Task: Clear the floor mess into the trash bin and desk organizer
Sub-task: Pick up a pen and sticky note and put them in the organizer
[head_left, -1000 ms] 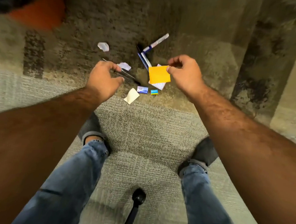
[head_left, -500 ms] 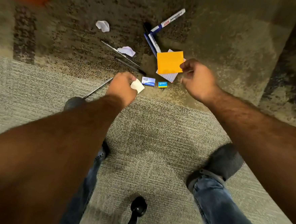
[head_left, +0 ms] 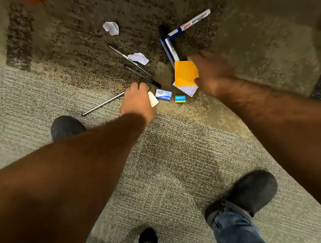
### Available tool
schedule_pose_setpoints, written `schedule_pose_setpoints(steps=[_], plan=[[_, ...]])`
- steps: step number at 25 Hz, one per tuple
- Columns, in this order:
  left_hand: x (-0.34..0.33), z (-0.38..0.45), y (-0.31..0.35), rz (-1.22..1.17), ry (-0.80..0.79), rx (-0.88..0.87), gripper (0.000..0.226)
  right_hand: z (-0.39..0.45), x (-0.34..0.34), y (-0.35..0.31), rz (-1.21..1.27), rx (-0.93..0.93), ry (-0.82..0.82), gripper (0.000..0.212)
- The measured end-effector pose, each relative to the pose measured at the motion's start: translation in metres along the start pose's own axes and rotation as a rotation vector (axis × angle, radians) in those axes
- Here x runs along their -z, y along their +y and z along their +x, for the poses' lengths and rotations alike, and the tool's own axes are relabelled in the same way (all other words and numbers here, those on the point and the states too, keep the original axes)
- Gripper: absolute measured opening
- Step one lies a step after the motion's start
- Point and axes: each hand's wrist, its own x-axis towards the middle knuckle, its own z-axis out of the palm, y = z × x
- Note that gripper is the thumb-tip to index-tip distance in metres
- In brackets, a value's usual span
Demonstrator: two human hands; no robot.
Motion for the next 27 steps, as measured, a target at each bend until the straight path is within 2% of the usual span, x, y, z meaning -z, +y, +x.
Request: schedule_pose_setpoints(steps=[3,8,10,13,16,19,22,23,25,27], plan=[[-0.009,0.001,-0.003,0.042,0.029,0.002,0.066,0.004,-0.007,0.001,-0.12,-0.008,0.001,0.071],[-0.008,0.007,-0.007,0.02,0.021,0.013,0.067,0.007,-0.013,0.017,-0.11,-0.068,0.093,0.063],[-0.003,0.009,-0.01,0.021,0.008,0.015,0.064,0.004,-0.018,0.021,-0.128,-0.062,0.128,0.066],[0.0,0.012,-0.01,0.037,-0.008,0.011,0.051,0.001,-0.019,0.02,-0.142,0.0,0.115,0.077],[0.001,0.009,-0.009,-0.043,-0.034,0.017,0.025,0.011,-0.011,0.017,-0.146,-0.027,0.113,0.06],[0.003,-0.004,-0.01,-0.158,-0.056,-0.037,0.009,0.015,-0.002,0.024,0.125,-0.096,0.143,0.035],[0.004,-0.017,-0.031,-0.122,0.037,-0.035,0.021,0.005,-0.002,0.031,0.553,-0.154,0.232,0.012],[0.006,-0.019,-0.042,-0.104,0.088,0.0,0.026,-0.002,-0.004,0.03,0.759,-0.176,0.242,0.013],[0.01,-0.02,-0.062,-0.067,0.166,0.098,0.027,-0.021,-0.009,0.029,1.076,-0.198,0.233,0.03],[0.014,-0.015,-0.078,-0.055,0.171,0.189,0.025,-0.036,-0.015,0.026,1.225,-0.198,0.196,0.035]])
